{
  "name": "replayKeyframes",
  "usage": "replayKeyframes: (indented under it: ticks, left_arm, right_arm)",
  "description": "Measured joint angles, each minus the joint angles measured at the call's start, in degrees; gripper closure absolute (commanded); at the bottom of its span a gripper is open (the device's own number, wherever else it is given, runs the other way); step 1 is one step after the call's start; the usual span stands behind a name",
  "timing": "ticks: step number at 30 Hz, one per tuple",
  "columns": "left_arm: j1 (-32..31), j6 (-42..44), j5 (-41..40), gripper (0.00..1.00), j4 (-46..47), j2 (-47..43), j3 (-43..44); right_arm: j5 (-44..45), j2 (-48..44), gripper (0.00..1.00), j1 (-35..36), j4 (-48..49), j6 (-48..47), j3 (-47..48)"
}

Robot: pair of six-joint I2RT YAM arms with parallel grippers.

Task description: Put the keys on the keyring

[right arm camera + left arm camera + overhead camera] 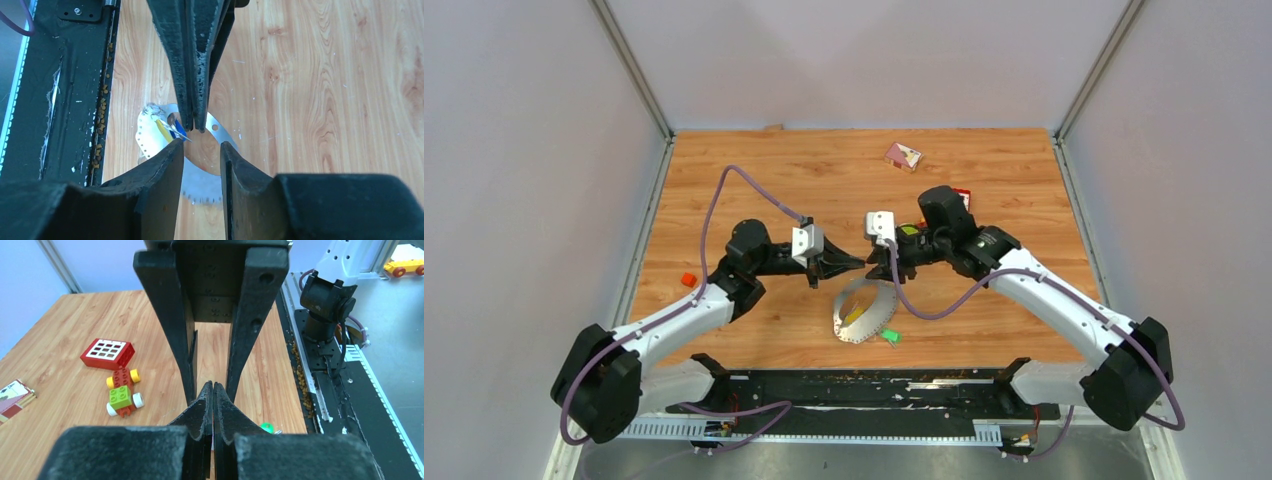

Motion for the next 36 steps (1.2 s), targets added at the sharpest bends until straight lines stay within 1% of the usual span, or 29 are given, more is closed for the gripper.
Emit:
replayKeyframes:
  ticks: [4, 6, 8, 10, 11, 13, 14, 18, 21, 25, 30, 32, 35, 36]
  left_arm:
    - [0.0, 0.6, 0.0, 1.0, -0.4, 0.0, 0.0]
    - [0.1, 2.2, 0.0, 1.0, -2.3, -0.3, 0.0]
    - [0.4, 6.0, -0.1, 1.0, -6.6, -1.2, 0.2]
    - [0.8, 11.4, -0.5, 1.0, -13.0, -2.0, 1.0]
    - [1.0, 15.2, -1.0, 0.99, -17.6, -2.2, 2.1]
    - [1.2, 23.2, -3.4, 0.94, -27.4, -2.6, 4.8]
    - [1.5, 25.2, -4.0, 0.9, -29.4, -2.7, 5.2]
    - [3.3, 36.3, -8.4, 0.78, -42.8, -4.0, 7.5]
    - [5.6, 42.8, -11.0, 0.73, -51.7, -4.5, 8.7]
    - [9.2, 50.4, -14.0, 0.62, -61.4, -5.8, 9.4]
    - [12.8, 58.6, -19.2, 0.51, -71.3, -6.7, 9.8]
    - [14.6, 61.1, -21.1, 0.47, -74.4, -7.2, 9.8]
    - [18.7, 64.1, -23.1, 0.44, -77.6, -8.5, 9.7]
    - [20.2, 65.0, -23.5, 0.41, -78.3, -9.1, 9.6]
  right_arm:
    - [0.0, 1.8, 0.69, -0.1, 1.4, 0.7, -0.4]
    - [0.1, 2.4, 0.68, -0.6, 1.6, 0.7, -0.4]
    - [0.1, 2.5, 0.67, -1.7, 1.6, 0.7, -0.5]
    - [0.0, 2.2, 0.66, -3.7, 1.5, 0.4, -0.9]
    - [0.0, 2.0, 0.65, -4.5, 1.3, 0.0, -1.1]
    - [0.1, 1.6, 0.63, -5.8, 0.4, -1.2, -1.8]
    - [0.1, 1.4, 0.62, -6.0, -0.2, -1.7, -2.1]
    - [-0.1, 0.7, 0.58, -4.8, -1.8, -4.8, -4.6]
    - [-0.1, 0.8, 0.58, -2.9, -1.9, -6.0, -6.2]
    - [-0.9, 2.8, 0.56, -1.1, -1.6, -6.9, -6.4]
    - [-1.0, 9.7, 0.51, 2.0, -0.4, -7.2, -5.9]
    - [-0.8, 14.1, 0.49, 4.7, 0.5, -7.0, -5.2]
    - [-0.3, 20.2, 0.49, 8.5, 2.1, -6.3, -3.6]
    - [0.0, 21.8, 0.49, 9.4, 2.6, -6.1, -3.0]
